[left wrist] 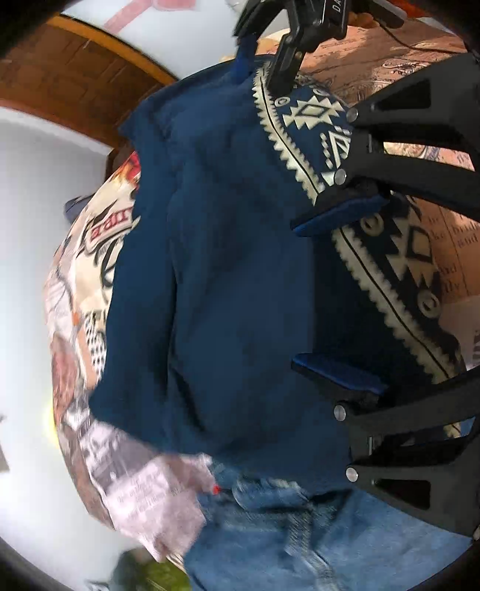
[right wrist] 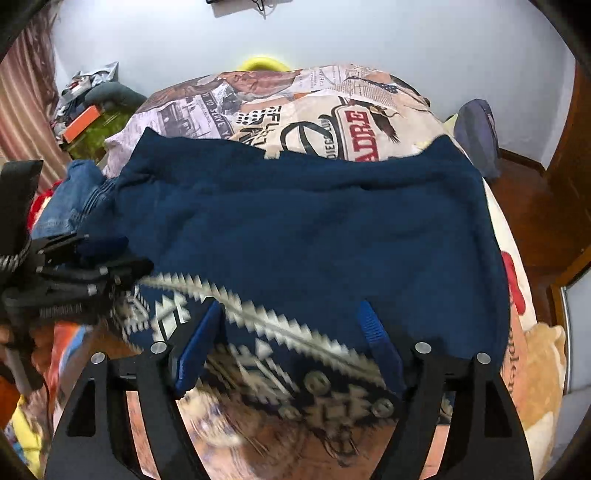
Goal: Fold large clothes
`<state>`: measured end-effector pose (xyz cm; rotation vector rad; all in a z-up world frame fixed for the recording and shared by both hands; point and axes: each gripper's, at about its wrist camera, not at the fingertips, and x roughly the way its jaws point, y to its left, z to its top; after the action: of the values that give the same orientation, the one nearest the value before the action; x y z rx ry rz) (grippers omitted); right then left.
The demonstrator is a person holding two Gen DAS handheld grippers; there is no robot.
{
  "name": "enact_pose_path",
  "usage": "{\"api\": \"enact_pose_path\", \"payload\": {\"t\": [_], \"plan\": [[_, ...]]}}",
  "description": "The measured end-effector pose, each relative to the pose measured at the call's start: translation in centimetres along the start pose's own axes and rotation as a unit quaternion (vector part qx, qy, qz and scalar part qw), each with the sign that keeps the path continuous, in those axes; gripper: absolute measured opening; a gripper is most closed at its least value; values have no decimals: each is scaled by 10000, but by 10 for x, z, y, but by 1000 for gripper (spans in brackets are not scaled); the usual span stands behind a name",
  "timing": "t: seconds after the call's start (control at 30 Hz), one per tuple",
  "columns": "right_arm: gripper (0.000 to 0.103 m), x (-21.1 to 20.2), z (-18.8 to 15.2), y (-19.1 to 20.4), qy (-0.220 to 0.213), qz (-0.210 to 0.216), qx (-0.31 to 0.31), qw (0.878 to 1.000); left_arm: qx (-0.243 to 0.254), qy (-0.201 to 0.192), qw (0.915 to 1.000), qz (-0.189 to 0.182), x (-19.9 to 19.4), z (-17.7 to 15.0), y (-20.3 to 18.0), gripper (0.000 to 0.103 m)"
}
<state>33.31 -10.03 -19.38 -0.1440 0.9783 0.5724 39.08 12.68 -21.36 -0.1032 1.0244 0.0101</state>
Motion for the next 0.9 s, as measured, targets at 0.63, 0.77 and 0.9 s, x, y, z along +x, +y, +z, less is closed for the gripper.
{"api": "enact_pose_path", "payload": {"t": [0.63, 0.77, 0.9], "plan": [[76, -53, -49, -49, 117, -674, 914, 9935, -515, -578, 9955, 554, -83, -67, 27, 66], [76, -69, -47, -43, -94, -668, 825, 9943, -1095, -517, 9919, -391, -96, -79, 29, 66], [76, -74, -45, -36, -175, -648, 726, 9951, -1595, -200, 9786, -1283, -80, -86, 26, 67]]}}
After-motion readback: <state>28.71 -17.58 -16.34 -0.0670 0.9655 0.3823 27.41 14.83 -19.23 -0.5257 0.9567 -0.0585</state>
